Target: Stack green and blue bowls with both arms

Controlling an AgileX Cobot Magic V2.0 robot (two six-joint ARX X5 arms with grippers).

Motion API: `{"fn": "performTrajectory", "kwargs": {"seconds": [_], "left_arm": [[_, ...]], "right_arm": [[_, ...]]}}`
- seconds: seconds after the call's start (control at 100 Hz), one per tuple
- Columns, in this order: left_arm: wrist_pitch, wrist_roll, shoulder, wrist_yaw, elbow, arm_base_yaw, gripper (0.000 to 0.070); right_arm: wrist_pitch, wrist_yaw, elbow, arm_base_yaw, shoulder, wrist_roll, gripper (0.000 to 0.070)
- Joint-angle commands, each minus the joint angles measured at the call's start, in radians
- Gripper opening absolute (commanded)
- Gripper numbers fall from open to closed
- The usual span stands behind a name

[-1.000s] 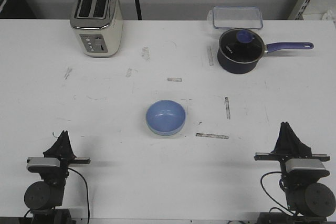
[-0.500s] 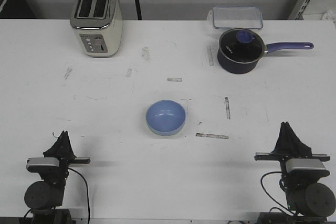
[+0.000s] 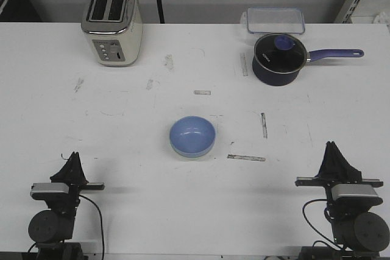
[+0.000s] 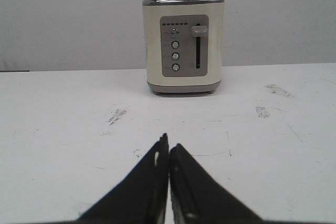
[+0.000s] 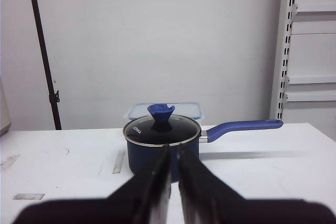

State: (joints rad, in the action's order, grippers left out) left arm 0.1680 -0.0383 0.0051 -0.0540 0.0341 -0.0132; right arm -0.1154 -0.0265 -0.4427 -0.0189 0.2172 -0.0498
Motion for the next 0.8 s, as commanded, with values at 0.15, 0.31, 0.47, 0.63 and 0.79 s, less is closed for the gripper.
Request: {"fn": "performTrajectory", "kwargs": {"seconds": [0.15,0.31,0.47,0.63,0.79], "left_arm": [[0.013,0.005,-0.002,-0.002,-0.022,0.001,0.0002],[0.013,0.005,-0.002,-0.002,-0.022,0.001,0.0002],[0.013,0.005,-0.002,-0.002,-0.022,0.001,0.0002],[0.013,0.005,-0.002,-0.002,-0.022,0.001,0.0002],[0.013,0.005,-0.002,-0.002,-0.022,0.001,0.0002]], "right_arm": [[0.01,0.0,-0.002,0.0,-0.002,-0.009,0.0017],[0.005,0.004,-0.002,0.0,-0.002,-0.003,0.0017],[0.013,-0.003,0.048,0.012,-0.027,0.002,0.0017],[0.016,0.0,0.151,0.034,-0.066,-0.003,0.0017],[0.037,-0.007,0.234,0.044,-0.118,-0.002,0.0017]]}}
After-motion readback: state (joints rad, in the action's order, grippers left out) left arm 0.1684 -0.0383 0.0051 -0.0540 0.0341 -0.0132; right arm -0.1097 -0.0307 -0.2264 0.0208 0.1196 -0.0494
